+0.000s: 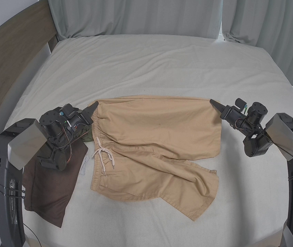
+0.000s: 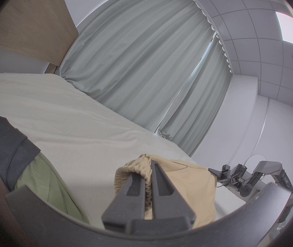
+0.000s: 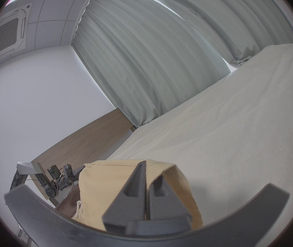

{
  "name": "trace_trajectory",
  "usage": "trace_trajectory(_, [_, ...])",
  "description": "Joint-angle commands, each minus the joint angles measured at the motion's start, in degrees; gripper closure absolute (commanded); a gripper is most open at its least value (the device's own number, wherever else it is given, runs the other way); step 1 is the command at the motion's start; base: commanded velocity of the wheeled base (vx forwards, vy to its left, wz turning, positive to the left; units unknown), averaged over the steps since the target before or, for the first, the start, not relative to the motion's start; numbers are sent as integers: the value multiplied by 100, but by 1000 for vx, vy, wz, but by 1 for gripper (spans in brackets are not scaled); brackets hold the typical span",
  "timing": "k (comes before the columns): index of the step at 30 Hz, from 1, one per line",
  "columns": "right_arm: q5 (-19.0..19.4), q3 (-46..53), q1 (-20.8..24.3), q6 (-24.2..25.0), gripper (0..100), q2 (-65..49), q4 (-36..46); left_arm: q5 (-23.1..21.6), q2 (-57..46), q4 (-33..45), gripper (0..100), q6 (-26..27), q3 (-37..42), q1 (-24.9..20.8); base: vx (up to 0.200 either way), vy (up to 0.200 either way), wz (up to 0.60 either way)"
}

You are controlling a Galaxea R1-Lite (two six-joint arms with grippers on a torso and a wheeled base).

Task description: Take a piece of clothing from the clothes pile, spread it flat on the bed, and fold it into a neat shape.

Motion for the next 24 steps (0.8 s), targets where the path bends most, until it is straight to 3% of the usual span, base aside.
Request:
trace_trajectory(1, [3,-277,-6,-2,100,33,117,1,95,-3,100,-91,-209,-15,0,0,0])
trace_trajectory(13, [12,-752,20,-11,100,182,336,-7,201,5,100,-126,-358,-32,0,0,0])
trace_trajectory(14, [12,-787,20,-11,100,182,336,-7,210,5,0,-126,-402,-41,0,0,0])
trace_trajectory(15, [12,-805,20,-11,100,182,345,-7,227,14,0,-126,-420,-50,0,0,0])
trace_trajectory(16, [12,-936,11,-2,0,182,363,-16,253,23,0,-153,-525,-50,0,0,0])
trace_trajectory(20, [-41,-1288,-15,-2,0,384,503,45,253,84,0,-742,-534,-191,0,0,0])
trace_trajectory(24, [-85,-866,-24,-20,0,252,389,256,236,76,0,-794,-367,-261,0,0,0])
